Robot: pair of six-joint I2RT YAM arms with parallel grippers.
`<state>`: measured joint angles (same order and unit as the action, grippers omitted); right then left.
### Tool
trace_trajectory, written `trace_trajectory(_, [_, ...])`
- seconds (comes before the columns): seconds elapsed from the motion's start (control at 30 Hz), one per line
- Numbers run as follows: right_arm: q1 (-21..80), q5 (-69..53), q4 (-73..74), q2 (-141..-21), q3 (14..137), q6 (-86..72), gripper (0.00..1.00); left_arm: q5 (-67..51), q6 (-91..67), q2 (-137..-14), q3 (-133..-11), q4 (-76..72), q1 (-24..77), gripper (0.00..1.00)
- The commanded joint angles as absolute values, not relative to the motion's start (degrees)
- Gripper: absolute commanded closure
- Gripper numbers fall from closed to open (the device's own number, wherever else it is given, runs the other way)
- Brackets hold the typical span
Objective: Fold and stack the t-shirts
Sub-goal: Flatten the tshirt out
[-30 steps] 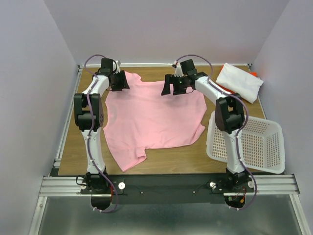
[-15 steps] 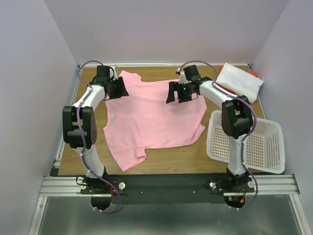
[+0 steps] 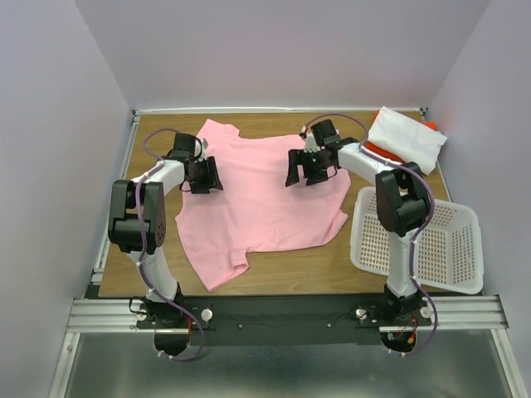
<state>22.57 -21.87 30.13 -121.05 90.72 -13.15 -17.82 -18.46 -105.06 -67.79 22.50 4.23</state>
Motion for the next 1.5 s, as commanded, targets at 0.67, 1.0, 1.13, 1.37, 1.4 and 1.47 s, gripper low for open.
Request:
trace_trajectory(0.67, [23.0,-21.2,37.9,-137.3,114.7,-8.4,0.07,-18.1,-18.6,-122.6,-86.9,23.4,-1.9,0.40])
trace_trajectory(1.0, [23.0,-22.0,39.3,-135.6,119.7,-9.4,0.07,-20.0,-16.7,-124.5,-94.7,25.5,-2.2,0.40])
trace_trajectory(1.13, [22.9,-21.4,39.6,-131.4,119.3,-12.6,0.07,-19.7,-15.3,-124.2,-97.3,27.2,-2.2,0.40])
trace_trajectory(1.37, [22.7,-14.0,40.3,-119.4,107.4,-18.2,0.16,-19.9,-13.7,-124.5,-98.5,28.4,-2.2,0.41])
trace_trajectory(1.4, [22.3,-12.2,40.3,-116.1,102.7,-19.2,0.17,-20.0,-13.4,-124.2,-98.1,28.3,-2.2,0.41])
trace_trajectory(1.47, [22.1,-10.1,40.4,-113.0,97.8,-20.6,0.21,-20.0,-13.1,-123.9,-97.7,28.2,-2.3,0.40])
